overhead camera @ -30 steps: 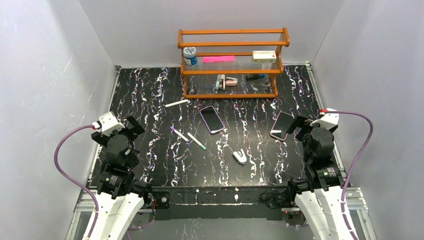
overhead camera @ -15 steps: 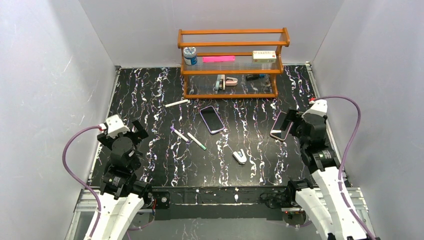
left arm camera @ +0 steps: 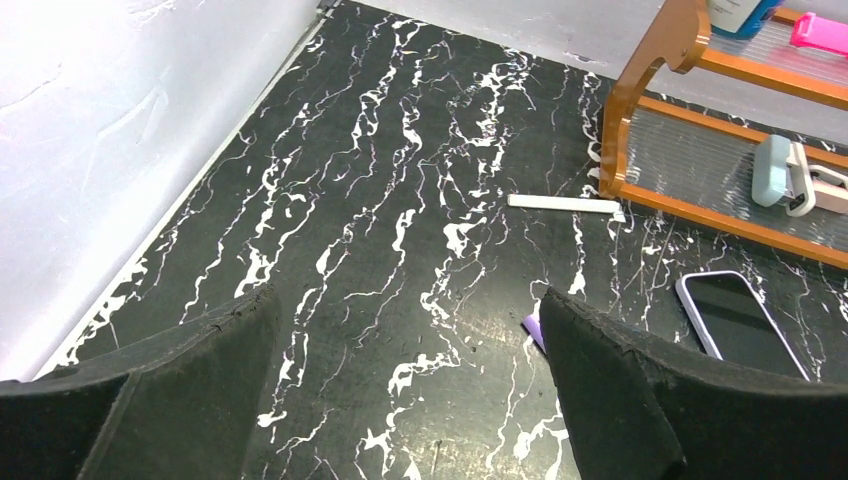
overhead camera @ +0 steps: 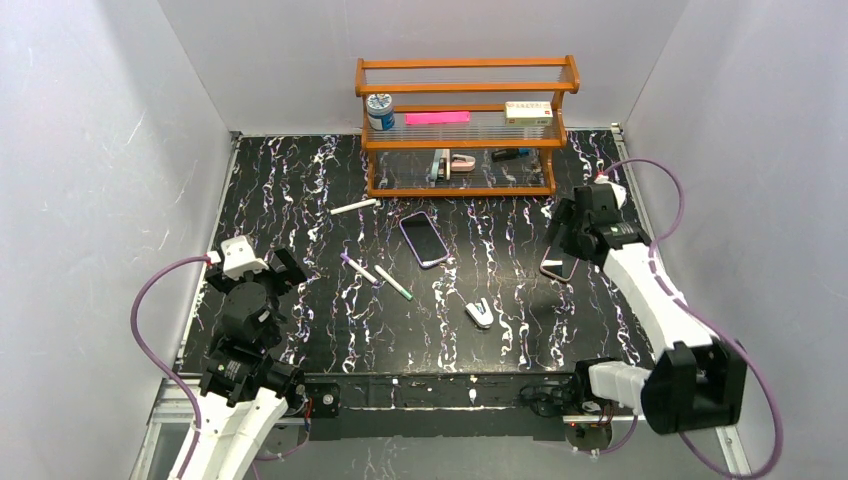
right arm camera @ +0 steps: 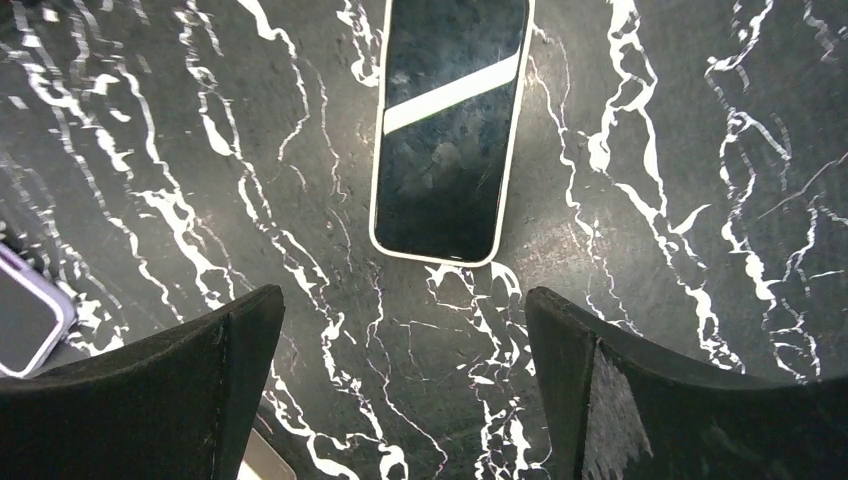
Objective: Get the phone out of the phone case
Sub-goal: Pick up the phone at the center of the board.
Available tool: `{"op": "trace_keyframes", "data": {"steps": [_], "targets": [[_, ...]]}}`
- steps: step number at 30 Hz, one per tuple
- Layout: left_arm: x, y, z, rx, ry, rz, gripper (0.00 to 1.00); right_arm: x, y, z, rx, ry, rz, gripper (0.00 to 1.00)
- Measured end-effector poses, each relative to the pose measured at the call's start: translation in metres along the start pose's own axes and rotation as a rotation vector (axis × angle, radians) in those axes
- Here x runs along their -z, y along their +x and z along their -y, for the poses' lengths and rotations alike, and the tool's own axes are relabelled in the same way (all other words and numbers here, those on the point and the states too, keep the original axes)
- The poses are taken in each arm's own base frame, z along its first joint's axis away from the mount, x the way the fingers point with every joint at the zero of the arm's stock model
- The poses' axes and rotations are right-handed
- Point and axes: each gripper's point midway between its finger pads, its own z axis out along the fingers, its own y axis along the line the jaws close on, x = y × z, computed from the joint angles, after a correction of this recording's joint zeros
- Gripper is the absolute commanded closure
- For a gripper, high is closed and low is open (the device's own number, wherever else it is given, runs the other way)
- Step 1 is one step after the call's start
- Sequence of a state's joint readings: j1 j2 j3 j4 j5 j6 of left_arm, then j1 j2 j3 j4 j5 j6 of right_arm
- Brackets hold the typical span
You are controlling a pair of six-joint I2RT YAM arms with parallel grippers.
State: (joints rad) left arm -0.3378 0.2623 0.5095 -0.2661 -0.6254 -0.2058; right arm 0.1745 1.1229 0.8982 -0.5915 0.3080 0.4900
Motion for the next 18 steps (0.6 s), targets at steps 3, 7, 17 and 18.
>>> {"op": "trace_keyframes", "data": {"steps": [3,7,17,18], "targets": [[0.0,0.001,0.004,0.004,0.018,-0.004,0.02,-0.021,0.009,0.0,-0.017,0.038,-0.093,0.01],[-0.001,0.002,0.004,0.009,0.012,-0.009,0.02,-0.052,0.024,0.013,-0.047,0.113,-0.211,0.01],[-0.004,0.008,0.003,-0.01,-0.007,-0.036,0.02,-0.097,0.026,0.027,-0.11,0.159,-0.32,0.01],[-0.004,0.009,0.003,-0.01,-0.008,-0.037,0.02,-0.1,0.024,0.024,-0.113,0.148,-0.319,0.01]]}}
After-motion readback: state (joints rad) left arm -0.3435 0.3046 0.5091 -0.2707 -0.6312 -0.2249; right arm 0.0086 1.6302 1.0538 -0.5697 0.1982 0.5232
